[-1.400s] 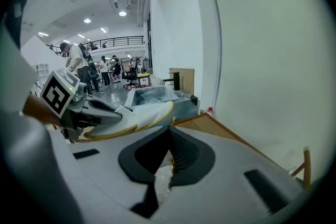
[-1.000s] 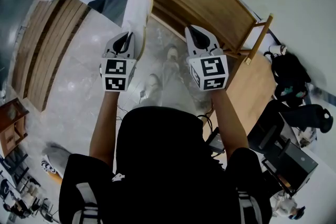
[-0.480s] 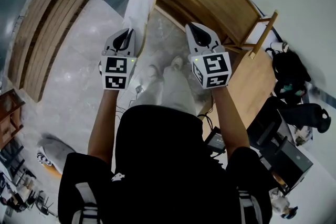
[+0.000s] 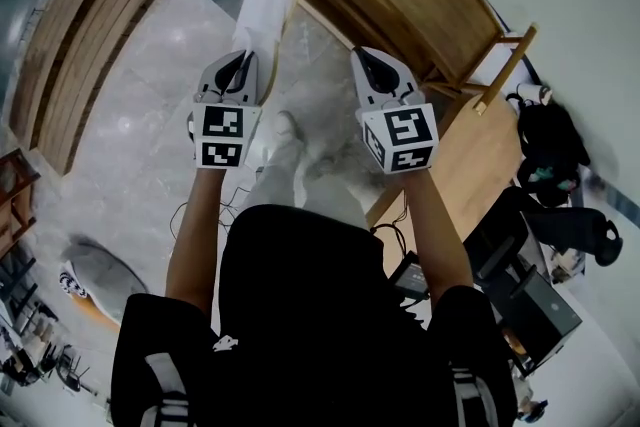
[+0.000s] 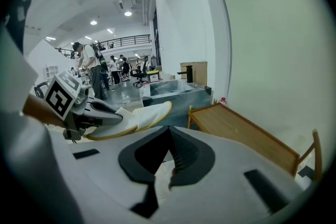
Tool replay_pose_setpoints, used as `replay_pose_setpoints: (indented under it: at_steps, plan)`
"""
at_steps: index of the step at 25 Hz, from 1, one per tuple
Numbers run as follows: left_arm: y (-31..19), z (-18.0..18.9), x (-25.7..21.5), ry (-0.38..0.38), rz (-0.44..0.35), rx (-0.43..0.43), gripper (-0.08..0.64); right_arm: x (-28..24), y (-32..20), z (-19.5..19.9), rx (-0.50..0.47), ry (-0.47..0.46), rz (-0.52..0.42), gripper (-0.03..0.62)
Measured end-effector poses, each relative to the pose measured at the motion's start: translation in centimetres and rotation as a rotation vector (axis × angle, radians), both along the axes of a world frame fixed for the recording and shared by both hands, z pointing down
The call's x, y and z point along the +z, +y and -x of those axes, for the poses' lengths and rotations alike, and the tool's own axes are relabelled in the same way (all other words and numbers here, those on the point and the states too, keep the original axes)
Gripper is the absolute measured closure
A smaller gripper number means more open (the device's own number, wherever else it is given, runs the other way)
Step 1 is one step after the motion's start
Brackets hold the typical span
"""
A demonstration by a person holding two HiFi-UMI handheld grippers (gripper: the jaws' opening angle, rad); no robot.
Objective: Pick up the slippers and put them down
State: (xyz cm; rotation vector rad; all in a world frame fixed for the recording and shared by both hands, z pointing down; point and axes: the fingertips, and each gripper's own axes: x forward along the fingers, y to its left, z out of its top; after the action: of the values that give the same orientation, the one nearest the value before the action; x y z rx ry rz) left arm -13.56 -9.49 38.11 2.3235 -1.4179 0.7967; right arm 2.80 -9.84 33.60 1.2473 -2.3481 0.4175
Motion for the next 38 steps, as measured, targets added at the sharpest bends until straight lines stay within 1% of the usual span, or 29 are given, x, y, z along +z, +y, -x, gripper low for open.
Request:
replay_pose_setpoints:
  at_steps: [5, 11, 18, 26, 30, 35, 38]
  plan:
    - [1.9, -1.6, 2.8, 0.004, 0.033, -0.014, 0.548, 1.5, 1.1, -1.0, -0.019, 0.002, 0.020, 0.594]
    - [3.2, -1.2, 7.6, -0.002, 0.056, -0.022, 0.548, 5.6, 2.1, -1.2, -0.030, 0.007, 0.054, 0.594]
    - [3.3, 0.0, 14.7, -0.020, 0.070, -0.010, 0.548, 12.9, 2.4, 0.4, -0.090, 0.021, 0.080, 0.594]
    - [4.5, 0.3, 24.6, -0.042, 0.091, 0.010, 0.548, 23.5, 3.0, 1.4, -0.085, -0.010, 0.126, 0.594]
    - [4.5, 0.7, 29.1, -0.030, 0.095, -0.001, 0.548, 27.7, 3.0, 1.8, -0.112, 0.010, 0.125, 0.594]
    - [4.3, 1.6, 35.5, -0.030, 0.114, -0.019, 0.548, 33.3, 2.8, 2.1, -0.108, 0.007, 0.137, 0.594]
    - [3.9, 1.9, 38.6, -0.030, 0.103, -0.027, 0.548, 36.7, 2.8, 2.5, -0.111, 0.005, 0.140, 0.594]
